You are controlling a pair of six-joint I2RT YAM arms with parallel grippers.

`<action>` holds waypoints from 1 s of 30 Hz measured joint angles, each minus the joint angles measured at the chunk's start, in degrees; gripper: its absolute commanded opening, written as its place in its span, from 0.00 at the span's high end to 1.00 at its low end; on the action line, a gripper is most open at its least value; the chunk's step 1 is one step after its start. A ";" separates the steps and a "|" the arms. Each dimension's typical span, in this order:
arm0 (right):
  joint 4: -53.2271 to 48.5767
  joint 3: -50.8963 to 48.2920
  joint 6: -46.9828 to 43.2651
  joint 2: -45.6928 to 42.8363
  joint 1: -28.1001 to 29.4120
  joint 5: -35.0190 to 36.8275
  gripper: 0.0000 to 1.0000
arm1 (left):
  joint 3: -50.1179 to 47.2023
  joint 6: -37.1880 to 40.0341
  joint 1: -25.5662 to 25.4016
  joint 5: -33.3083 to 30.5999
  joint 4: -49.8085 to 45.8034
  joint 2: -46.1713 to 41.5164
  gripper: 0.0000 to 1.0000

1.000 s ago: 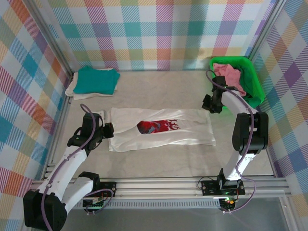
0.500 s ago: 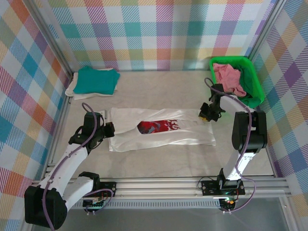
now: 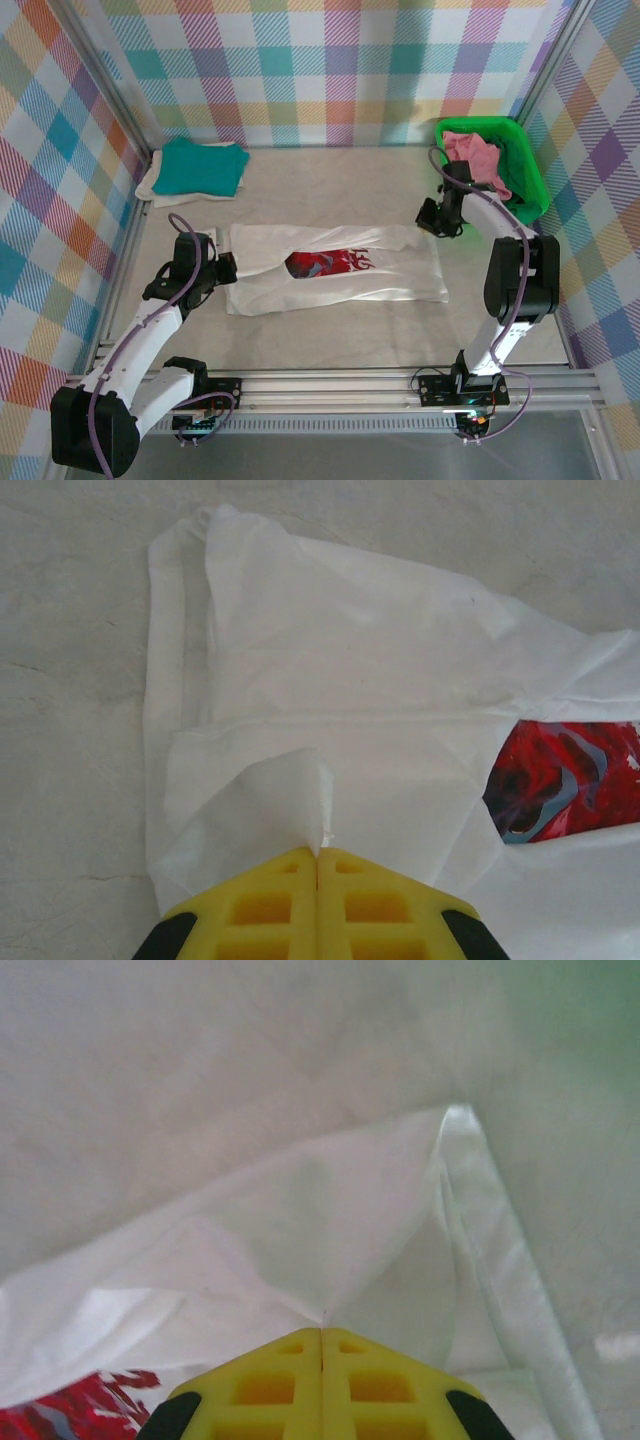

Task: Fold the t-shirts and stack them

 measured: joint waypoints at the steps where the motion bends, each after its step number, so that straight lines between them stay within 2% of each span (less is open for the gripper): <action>1: 0.72 1.01 -0.72 -0.07 -0.17 0.61 1.00 | 0.00 -0.15 0.02 -0.48 0.33 0.00 1.00; 7: 5.70 4.48 -4.04 0.44 -1.18 4.33 1.00 | 1.40 -0.28 0.09 -3.17 0.76 0.94 1.00; 12: 7.89 8.09 -5.75 4.70 -1.53 6.71 1.00 | 5.62 1.01 0.52 -4.44 1.95 4.68 1.00; 21: 8.35 8.33 -5.90 5.62 -2.27 6.88 1.00 | 7.65 2.73 1.79 -6.21 1.60 5.09 1.00; 30: 9.92 -4.68 -2.23 -0.44 -4.31 4.90 1.00 | 3.52 2.40 1.79 -4.70 -0.70 -0.61 1.00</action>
